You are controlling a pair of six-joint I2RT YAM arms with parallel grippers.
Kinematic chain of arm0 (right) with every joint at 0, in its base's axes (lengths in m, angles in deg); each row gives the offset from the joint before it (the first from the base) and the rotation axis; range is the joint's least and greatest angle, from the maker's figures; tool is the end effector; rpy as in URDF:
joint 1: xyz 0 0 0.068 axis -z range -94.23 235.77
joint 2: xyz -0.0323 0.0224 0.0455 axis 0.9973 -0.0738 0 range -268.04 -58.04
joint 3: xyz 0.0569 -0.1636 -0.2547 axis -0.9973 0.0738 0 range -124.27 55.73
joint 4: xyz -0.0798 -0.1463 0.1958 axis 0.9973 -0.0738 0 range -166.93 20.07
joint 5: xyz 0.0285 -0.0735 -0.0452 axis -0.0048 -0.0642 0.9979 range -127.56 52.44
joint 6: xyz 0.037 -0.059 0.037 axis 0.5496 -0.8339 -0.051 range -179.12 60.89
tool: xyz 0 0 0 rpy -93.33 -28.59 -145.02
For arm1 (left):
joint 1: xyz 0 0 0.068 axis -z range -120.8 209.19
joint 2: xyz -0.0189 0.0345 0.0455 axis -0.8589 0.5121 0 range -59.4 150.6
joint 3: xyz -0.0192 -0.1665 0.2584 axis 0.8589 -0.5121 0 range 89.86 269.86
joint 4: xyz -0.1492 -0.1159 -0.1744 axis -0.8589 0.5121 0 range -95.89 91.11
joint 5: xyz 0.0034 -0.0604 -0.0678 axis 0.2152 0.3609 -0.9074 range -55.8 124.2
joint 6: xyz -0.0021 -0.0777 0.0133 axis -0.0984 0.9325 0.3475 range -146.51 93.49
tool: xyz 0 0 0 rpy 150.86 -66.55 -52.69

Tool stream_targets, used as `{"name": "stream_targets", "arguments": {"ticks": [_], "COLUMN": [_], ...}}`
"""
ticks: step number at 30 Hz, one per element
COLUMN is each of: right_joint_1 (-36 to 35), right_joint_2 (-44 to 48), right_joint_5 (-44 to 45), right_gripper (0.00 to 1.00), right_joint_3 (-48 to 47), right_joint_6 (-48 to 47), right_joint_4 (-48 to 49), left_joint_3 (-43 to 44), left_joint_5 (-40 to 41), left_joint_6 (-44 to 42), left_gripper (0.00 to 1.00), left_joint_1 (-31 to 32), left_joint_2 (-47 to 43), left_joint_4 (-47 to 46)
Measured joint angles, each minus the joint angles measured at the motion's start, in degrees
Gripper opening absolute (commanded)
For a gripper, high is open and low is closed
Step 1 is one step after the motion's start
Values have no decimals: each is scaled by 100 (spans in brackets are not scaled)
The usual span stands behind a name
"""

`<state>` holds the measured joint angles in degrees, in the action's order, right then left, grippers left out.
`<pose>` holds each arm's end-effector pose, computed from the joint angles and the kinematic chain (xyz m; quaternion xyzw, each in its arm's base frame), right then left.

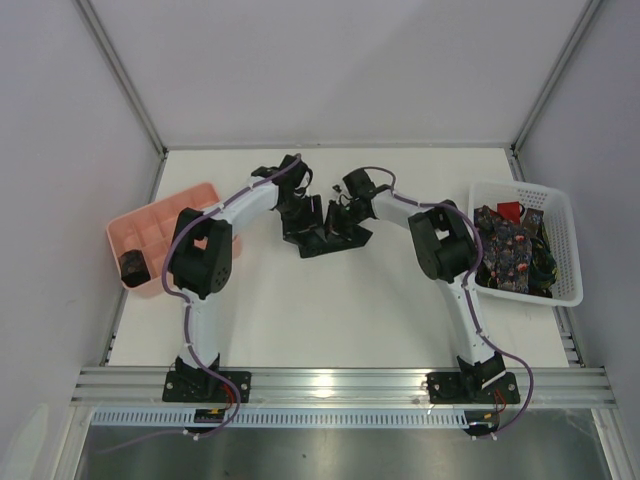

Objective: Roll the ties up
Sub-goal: Roll the tie

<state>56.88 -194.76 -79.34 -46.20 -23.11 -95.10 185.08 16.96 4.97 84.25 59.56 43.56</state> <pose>0.4444 0.2967 0.1237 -0.0362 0.9064 0.4205 0.0195 0.3987 -0.2084 0.2016 -0.0330 0.9778 -0.1990 0.0571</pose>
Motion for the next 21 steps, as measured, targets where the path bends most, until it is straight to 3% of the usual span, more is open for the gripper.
{"name": "stream_targets", "arguments": {"ticks": [21], "right_joint_1": [531], "right_joint_2": [0], "right_joint_5": [37], "right_gripper": [0], "right_joint_3": [2], "right_joint_6": [219], "right_joint_4": [101], "left_joint_3": [317], "left_joint_5": [-444], "left_joint_6": [205], "left_gripper": [73], "left_joint_1": [-52], "left_joint_2": [13], "left_joint_4": [-103]}}
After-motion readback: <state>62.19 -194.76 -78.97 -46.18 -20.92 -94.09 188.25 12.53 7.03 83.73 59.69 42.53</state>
